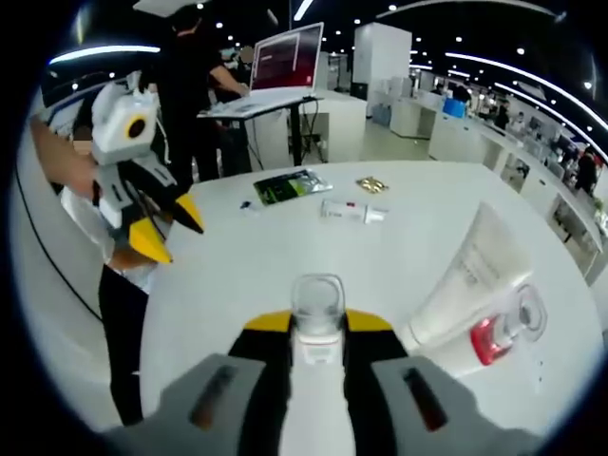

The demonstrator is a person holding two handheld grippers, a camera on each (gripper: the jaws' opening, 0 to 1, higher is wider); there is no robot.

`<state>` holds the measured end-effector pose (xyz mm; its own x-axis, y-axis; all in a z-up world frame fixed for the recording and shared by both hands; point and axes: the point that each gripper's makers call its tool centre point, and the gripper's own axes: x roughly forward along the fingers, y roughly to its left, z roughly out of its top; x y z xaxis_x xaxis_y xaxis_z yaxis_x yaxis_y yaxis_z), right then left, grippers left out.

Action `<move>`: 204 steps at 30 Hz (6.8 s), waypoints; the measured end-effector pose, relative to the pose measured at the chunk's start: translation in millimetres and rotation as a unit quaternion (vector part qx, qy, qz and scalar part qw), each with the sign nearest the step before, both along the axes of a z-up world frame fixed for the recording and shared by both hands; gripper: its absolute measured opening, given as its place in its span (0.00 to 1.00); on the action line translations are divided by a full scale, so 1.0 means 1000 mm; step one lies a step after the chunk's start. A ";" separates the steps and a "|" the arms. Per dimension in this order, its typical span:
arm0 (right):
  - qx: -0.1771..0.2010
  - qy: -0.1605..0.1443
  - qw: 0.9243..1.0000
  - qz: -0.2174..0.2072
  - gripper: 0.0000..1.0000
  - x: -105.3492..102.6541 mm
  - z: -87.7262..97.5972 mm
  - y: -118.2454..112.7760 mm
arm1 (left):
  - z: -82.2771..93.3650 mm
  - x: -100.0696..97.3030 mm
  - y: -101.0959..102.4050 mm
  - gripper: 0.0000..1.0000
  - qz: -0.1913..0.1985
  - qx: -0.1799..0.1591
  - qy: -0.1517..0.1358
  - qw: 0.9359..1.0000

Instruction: Arrange the skincare products in the storage area until every visible bottle or jar stands upright without overlapping.

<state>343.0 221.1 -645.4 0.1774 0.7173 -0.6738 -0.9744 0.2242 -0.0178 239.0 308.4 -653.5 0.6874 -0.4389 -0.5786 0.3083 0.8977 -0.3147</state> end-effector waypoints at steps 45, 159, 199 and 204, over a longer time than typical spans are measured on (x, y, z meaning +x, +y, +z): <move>0.023 -0.041 0.998 -0.029 0.20 0.068 -0.034 -0.023 | 0.006 0.007 0.026 0.34 0.035 0.009 -0.014 0.999; 0.113 0.163 0.946 -0.257 0.30 -0.061 -0.031 -0.041 | -0.055 0.172 0.123 0.49 0.029 0.156 0.036 0.987; 0.087 0.160 0.954 -0.240 0.30 -0.053 -0.022 -0.052 | -0.105 0.205 0.120 0.22 -0.013 0.228 0.081 0.970; 0.088 0.159 0.954 -0.237 0.30 -0.053 -0.019 -0.052 | -0.103 0.201 0.120 0.21 -0.032 0.254 0.074 0.964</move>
